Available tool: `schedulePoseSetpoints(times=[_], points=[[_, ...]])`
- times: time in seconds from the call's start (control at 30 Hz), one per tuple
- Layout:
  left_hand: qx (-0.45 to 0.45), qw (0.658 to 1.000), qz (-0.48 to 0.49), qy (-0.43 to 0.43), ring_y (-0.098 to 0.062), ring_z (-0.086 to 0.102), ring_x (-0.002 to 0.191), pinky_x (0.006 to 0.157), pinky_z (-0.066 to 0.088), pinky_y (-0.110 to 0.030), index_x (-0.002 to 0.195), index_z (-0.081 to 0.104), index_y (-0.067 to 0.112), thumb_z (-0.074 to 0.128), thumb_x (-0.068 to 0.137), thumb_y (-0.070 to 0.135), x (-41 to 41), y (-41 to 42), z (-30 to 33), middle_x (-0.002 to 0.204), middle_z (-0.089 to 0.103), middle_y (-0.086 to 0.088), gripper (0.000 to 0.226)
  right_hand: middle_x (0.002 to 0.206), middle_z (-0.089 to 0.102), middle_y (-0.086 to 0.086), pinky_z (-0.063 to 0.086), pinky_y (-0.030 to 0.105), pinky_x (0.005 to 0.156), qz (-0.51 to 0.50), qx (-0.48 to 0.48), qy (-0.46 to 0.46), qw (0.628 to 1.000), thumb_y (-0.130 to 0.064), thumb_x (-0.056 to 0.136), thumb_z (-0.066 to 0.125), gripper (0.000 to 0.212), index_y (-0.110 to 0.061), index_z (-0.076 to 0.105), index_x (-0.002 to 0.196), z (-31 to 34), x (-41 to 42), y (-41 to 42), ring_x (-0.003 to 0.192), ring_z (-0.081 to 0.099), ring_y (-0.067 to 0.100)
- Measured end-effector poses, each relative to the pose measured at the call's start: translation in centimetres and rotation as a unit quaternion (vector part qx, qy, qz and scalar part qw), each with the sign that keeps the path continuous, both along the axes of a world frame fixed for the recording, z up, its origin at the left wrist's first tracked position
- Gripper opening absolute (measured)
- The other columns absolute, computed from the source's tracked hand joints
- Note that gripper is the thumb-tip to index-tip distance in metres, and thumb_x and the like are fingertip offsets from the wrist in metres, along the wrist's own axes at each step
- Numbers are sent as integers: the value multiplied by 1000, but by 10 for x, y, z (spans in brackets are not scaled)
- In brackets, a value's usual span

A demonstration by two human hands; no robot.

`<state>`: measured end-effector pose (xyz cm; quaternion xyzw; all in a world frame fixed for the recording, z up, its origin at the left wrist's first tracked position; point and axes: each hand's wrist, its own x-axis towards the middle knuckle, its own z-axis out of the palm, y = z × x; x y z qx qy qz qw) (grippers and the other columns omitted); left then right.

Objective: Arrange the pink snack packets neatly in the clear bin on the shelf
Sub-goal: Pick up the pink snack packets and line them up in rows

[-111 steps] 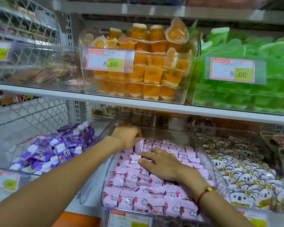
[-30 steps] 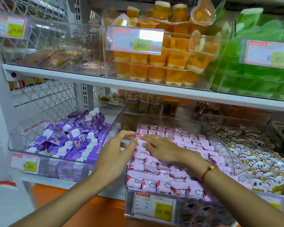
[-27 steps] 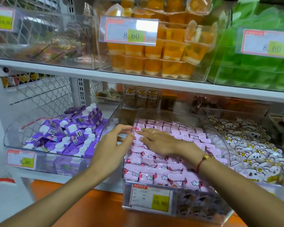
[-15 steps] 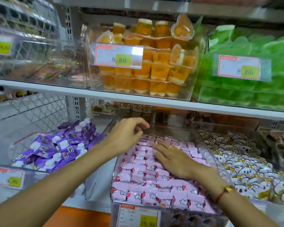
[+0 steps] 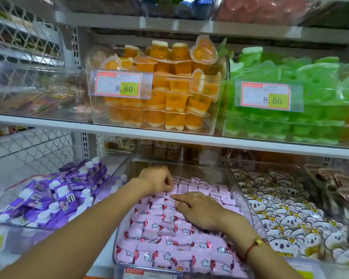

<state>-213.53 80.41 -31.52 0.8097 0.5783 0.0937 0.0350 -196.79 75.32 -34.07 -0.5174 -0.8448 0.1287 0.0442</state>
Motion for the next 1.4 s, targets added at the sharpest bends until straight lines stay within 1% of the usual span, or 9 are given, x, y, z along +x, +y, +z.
schedulePoseSetpoints(times=[0.23,0.43,0.53,0.63,0.77,0.9,1.03,1.23,1.4], points=[[66,989,45,-126,-10,54,74,64,41,-23,97,55,30,48,97,35,3,-5,2,94,62,4,9,153,30,-3,20,41,111,-11,-7,3,1000,-54,98,23,45,-46,31,142,-1,-1,3,141,22,19],[182,896,147,-378,-22,60,63,50,45,-27,96,54,28,47,98,27,-7,-27,14,90,62,0,7,150,36,-2,25,39,108,-13,4,2,1000,-49,100,21,44,-43,31,142,2,-4,-1,136,31,20],[238,845,196,-437,-22,57,68,48,39,-27,94,55,27,46,98,25,-15,-43,15,90,63,1,9,115,59,-2,43,33,87,-41,29,145,988,-38,102,28,41,-28,40,139,12,-6,-6,99,56,16],[203,808,215,-510,-28,65,84,69,53,-40,103,57,15,45,98,25,-22,-51,15,99,65,-6,16,128,52,0,45,30,82,-120,30,345,931,-46,93,50,53,-20,35,136,27,-5,-8,106,54,15],[95,778,163,-599,-19,69,76,78,57,-45,105,58,10,47,98,21,-13,-58,16,102,69,-10,17,111,60,-17,50,12,70,-36,15,472,881,-34,84,68,47,-29,45,124,31,-17,-22,94,61,-2],[71,854,112,-503,-26,67,94,86,54,-46,123,55,16,47,97,19,-17,-59,20,117,65,-7,27,92,71,-5,54,17,63,-86,94,528,840,-23,80,74,18,-21,68,98,36,-20,-26,80,68,7],[53,946,-63,-314,-17,57,107,90,49,-41,130,51,26,58,86,9,-23,-66,29,125,57,1,48,73,74,7,52,13,51,-177,-103,632,748,-31,79,74,26,-7,71,90,46,-17,-28,63,70,13],[153,976,-20,-155,-13,59,95,74,50,-34,122,51,42,56,88,50,-31,-67,27,115,62,15,35,79,72,13,56,23,52,-170,-198,667,698,-63,92,30,63,-10,62,104,53,-11,-30,56,67,18],[139,978,-19,-155,-11,64,88,68,52,-31,119,52,43,46,88,61,-23,-66,20,108,67,16,37,84,70,4,53,19,55,-170,-110,631,749,-34,88,62,32,-10,61,109,51,-15,-28,62,62,11]])
